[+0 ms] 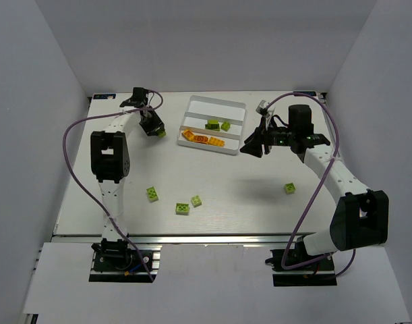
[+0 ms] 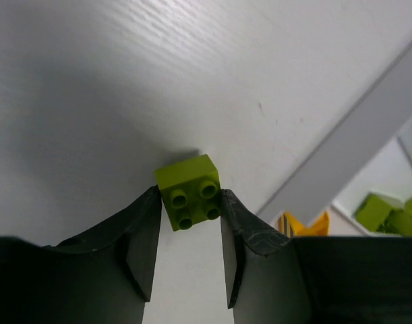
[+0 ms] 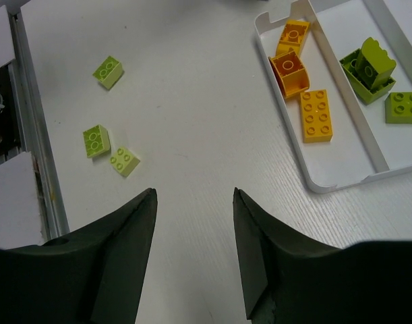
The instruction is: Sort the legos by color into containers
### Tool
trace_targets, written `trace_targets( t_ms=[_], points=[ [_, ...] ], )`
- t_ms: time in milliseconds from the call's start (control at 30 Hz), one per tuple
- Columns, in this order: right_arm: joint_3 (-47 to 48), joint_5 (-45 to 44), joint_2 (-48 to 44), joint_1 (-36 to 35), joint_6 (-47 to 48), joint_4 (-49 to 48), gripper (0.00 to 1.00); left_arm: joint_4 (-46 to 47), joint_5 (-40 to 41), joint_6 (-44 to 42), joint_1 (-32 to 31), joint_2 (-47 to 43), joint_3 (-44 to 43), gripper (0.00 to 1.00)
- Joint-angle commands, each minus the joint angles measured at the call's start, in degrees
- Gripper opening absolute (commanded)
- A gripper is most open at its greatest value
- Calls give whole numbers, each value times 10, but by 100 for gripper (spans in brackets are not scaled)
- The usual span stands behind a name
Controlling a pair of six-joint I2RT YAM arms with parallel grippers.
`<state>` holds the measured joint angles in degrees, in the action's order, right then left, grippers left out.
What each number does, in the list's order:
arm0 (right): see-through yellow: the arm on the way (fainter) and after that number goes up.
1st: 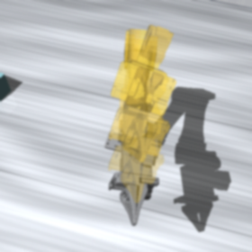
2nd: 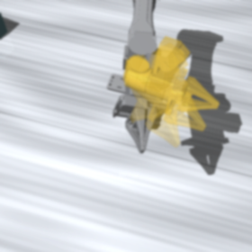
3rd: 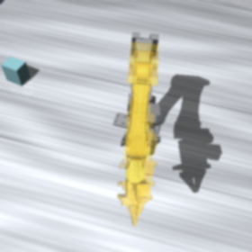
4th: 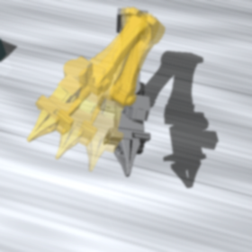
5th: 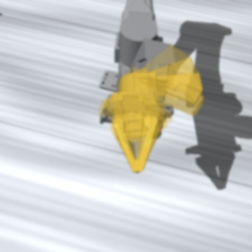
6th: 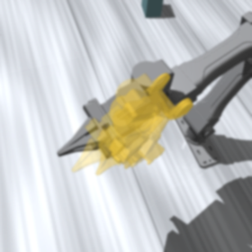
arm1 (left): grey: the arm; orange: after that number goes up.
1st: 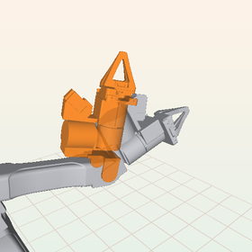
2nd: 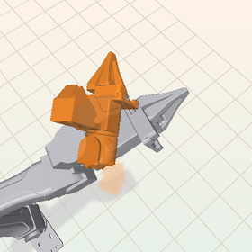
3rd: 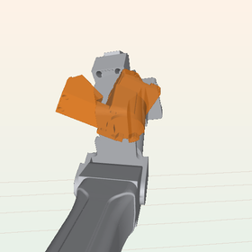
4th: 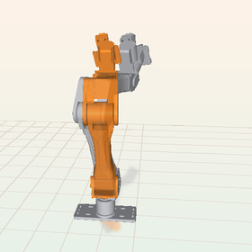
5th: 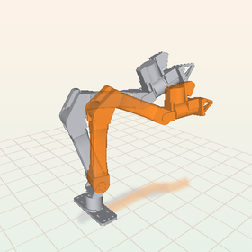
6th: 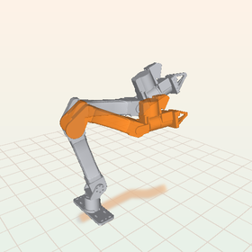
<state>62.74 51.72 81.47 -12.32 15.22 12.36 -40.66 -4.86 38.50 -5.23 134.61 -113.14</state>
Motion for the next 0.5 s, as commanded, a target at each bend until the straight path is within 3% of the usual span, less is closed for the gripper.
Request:
trace_targets(
  t_ms=[0,133,267,467],
  points=[
    [-3,1,-20,4,0,3,55,60,-47,-22,-5,-123,52,19],
    [-3,-2,-21,4,-4,4,54,130,-92,-7,-10,-183,142,19],
    [-3,-3,-21,3,-4,7,54,174,-141,12,-16,-210,177,18],
    [-5,-11,-21,4,1,13,54,205,-198,32,-46,-175,138,18]
  ],
)
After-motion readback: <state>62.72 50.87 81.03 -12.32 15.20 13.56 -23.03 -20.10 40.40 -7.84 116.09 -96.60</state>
